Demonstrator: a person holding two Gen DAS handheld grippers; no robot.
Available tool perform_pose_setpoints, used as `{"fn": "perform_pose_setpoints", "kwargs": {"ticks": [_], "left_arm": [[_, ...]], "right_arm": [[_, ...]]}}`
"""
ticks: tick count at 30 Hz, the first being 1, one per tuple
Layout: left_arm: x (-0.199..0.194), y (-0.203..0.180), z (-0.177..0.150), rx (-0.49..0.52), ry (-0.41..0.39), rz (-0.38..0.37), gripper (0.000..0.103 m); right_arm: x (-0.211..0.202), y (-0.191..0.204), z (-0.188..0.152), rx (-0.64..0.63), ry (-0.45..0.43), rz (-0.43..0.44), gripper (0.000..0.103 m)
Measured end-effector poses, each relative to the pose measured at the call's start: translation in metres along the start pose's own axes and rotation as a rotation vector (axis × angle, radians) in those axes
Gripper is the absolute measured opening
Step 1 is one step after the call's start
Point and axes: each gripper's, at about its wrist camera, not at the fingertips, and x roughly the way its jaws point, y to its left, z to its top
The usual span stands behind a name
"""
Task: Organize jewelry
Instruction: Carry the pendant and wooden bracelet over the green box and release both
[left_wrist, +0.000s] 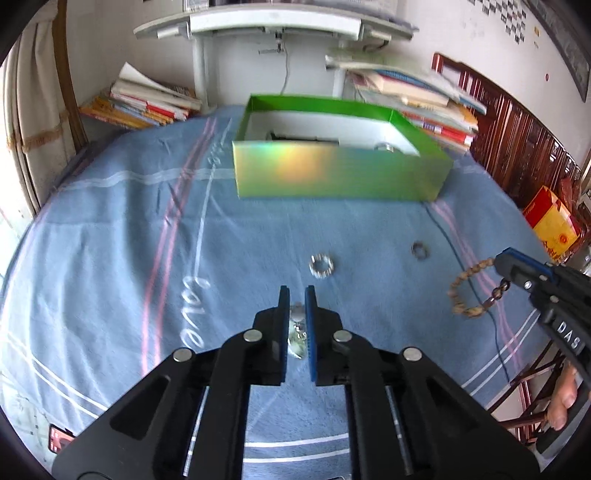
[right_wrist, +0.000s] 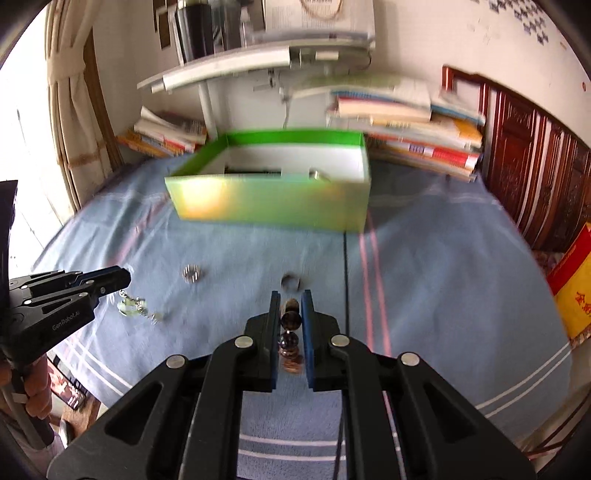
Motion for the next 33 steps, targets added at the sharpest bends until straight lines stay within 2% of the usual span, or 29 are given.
{"fn": "perform_pose_setpoints", "kwargs": {"ticks": [5,11,15,18,20,25,26,27,29,31,33], "left_arm": [[-0.014,-0.001,0.024,0.018,-0.028,-0.022,0.009],[-0.018,-0.006,0.085,0.065,-0.106,-0.006,0.009],[0.000,-0.005,0.135,0.057,-0.138,0.001,0.009],[0.027,-0.002,0.168,0.043,-0.147,0.018,0.009],[0.046,0.002,0.178,0.033,-0.128,0.031,0.009],[0.101,0.013,0.182,-0.017,-0.032,0.052,0.010],[0.107,0.015,0.181,-0.023,-0.029,0.057,0.013],[0.112,0.016,0.178,-0.026,-0.025,0.066,0.020],[0.113,0.017,0.171,-0.025,-0.025,0.080,0.031],[0.107,0.016,0.162,-0.013,-0.041,0.091,0.035],[0.092,0.014,0.149,-0.001,-0.070,0.098,0.045]], "right_arm": [[-0.006,-0.001,0.032,-0.016,-0.046,0.005,0.011],[0.015,-0.005,0.093,0.025,-0.092,0.053,0.011],[0.046,0.000,0.135,0.019,-0.114,0.024,0.011],[0.081,0.000,0.153,0.035,-0.073,0.006,0.011],[0.105,-0.001,0.158,0.037,-0.036,-0.006,0.011],[0.143,0.005,0.151,0.029,0.015,0.002,0.012],[0.143,0.005,0.149,0.029,0.013,0.002,0.016],[0.140,0.006,0.146,0.026,0.011,0.007,0.024],[0.130,0.008,0.139,0.010,-0.002,0.007,0.034],[0.118,0.010,0.131,-0.008,-0.020,-0.006,0.037],[0.104,0.010,0.120,-0.019,-0.030,-0.001,0.041]]}}
